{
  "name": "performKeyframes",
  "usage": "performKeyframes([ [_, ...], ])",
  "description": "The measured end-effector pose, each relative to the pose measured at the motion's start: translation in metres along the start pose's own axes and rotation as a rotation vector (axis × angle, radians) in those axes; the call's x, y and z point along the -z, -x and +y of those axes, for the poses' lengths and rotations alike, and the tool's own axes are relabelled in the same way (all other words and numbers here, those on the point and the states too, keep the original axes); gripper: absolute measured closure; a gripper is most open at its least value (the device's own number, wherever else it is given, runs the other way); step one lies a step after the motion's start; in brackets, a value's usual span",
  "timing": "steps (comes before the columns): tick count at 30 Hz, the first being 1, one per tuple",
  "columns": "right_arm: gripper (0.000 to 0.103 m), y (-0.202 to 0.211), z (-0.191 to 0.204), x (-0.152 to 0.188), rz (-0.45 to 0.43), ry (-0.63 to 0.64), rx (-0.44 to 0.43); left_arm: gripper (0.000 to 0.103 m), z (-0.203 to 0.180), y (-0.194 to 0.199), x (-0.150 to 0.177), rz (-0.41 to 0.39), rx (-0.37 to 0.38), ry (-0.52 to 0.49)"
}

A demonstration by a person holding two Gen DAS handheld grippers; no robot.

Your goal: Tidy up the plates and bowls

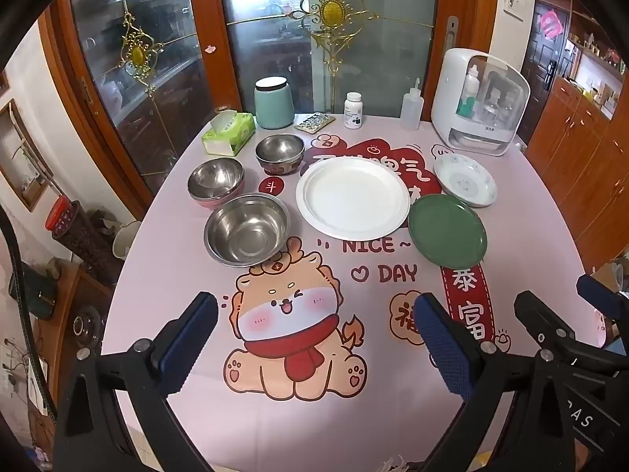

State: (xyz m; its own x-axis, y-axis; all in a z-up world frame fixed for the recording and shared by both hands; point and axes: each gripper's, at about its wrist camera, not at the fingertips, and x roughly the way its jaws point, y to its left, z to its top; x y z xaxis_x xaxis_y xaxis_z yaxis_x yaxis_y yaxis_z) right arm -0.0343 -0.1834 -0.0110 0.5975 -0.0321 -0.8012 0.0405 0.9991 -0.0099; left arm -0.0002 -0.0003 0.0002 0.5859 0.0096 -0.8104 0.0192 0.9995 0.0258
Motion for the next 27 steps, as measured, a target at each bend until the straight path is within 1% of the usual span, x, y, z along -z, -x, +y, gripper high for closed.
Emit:
performKeyframes([
  [13,0.015,-0.001,-0.0005,-0.0003,0.001,-0.001,-0.001,0.004,0.0014,0.0037,0.0002,-0.007,0.002,0.005],
  [22,0.015,-0.0009,-0.0004,-0.0007,0.001,0.001,0.002,0.004,0.0007,0.0045,-0.0027,-0.01,0.025,0.013],
  [27,0.015,-0.0005,-0.0001,-0.0011,0.001,0.003,0.002,0.004,0.0004,0.0064,-0.0031,-0.016,0.025,0.016],
])
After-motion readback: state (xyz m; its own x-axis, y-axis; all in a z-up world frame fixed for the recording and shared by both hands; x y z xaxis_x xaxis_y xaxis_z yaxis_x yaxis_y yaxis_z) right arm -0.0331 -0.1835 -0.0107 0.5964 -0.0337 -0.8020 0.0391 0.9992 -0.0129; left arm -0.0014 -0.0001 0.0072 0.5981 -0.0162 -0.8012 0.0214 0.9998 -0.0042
